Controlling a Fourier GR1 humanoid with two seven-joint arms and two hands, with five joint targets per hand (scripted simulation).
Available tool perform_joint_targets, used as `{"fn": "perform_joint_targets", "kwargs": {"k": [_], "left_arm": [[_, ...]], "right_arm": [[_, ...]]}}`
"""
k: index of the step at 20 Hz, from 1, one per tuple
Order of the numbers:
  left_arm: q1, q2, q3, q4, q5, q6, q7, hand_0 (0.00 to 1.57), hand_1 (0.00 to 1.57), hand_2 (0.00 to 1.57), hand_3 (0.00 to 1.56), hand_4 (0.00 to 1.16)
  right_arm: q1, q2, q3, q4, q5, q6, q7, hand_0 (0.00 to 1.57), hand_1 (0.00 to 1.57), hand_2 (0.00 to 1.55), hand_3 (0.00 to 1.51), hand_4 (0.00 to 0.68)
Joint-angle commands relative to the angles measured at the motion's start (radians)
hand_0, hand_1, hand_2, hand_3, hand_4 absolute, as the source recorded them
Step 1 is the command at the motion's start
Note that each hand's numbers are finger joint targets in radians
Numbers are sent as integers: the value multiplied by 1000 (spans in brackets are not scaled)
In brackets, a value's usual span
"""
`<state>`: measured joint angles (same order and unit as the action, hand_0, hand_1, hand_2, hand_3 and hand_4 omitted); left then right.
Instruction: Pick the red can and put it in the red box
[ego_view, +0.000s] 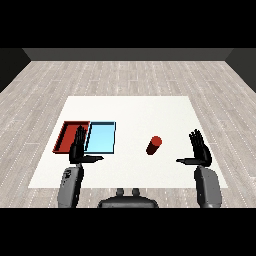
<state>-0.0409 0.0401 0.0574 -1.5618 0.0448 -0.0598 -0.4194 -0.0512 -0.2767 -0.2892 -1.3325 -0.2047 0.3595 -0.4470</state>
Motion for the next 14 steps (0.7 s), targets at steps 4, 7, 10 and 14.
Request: {"fn": "perform_joint_targets", "kwargs": {"k": [4,7,10,14], "left_arm": [[97,-28,-40,-92,6,-3,-7,0,0,0,0,0],[57,-1,-2,-43,31,-23,-3,0,0,0,0,0],[-61,39,65,89,61,-44,-37,0,0,0,0,0],[30,-22,-8,-66,42,5,28,0,0,0,0,0]], "right_arm": [[-22,39,37,-24,41,-45,36,0,0,0,0,0],[-98,59,44,59,9,-36,64,0,0,0,0,0],[-102,33,23,105,-5,-7,56,0,0,0,0,0],[-176,42,23,118,-45,-29,160,0,0,0,0,0]]}}
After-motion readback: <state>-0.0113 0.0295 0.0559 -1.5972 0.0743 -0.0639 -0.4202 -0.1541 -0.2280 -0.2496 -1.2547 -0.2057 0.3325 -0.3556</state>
